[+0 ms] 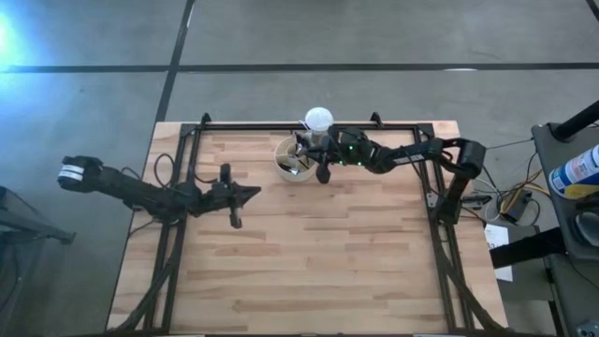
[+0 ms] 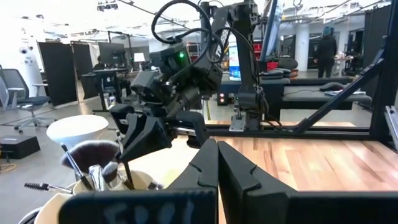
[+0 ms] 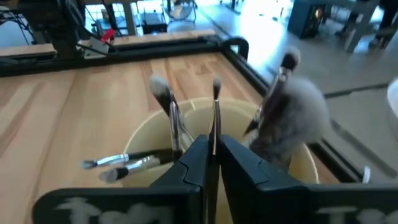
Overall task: Put items in baskets/containers
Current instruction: Put the black eyeshadow brush into the white organizer, then return to Home Position
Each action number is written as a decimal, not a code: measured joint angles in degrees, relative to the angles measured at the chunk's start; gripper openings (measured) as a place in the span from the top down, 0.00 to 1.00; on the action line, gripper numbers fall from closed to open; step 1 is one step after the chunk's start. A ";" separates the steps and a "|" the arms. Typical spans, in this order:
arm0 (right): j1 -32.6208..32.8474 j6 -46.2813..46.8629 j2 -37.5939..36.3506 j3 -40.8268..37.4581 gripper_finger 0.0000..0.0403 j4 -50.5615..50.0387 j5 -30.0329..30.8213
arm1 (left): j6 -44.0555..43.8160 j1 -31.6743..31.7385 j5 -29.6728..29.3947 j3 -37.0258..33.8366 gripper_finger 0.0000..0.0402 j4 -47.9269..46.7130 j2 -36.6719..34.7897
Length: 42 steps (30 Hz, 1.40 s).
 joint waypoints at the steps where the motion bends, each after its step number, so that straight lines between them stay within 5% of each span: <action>1: -0.03 0.30 -0.14 -0.02 0.89 -0.60 0.02 | -0.01 0.00 0.06 -0.32 1.00 0.04 -0.24; 12: 0.20 1.13 -6.09 -0.12 0.71 -8.39 0.05 | 0.38 -0.07 1.07 -3.70 1.00 -2.77 -5.81; 18: 2.26 -2.49 -11.32 -4.31 0.82 -8.12 -0.01 | 1.61 -0.07 3.30 -6.06 1.00 -5.16 -12.96; 24: 2.42 -4.48 -18.92 -10.21 0.96 -7.55 -4.61 | 2.05 -0.04 3.37 -6.22 1.00 -17.29 -21.97; 42: -0.32 -8.71 -53.76 -32.74 0.98 -7.65 -15.30 | 3.97 -0.03 3.53 -6.36 1.00 -40.52 -45.54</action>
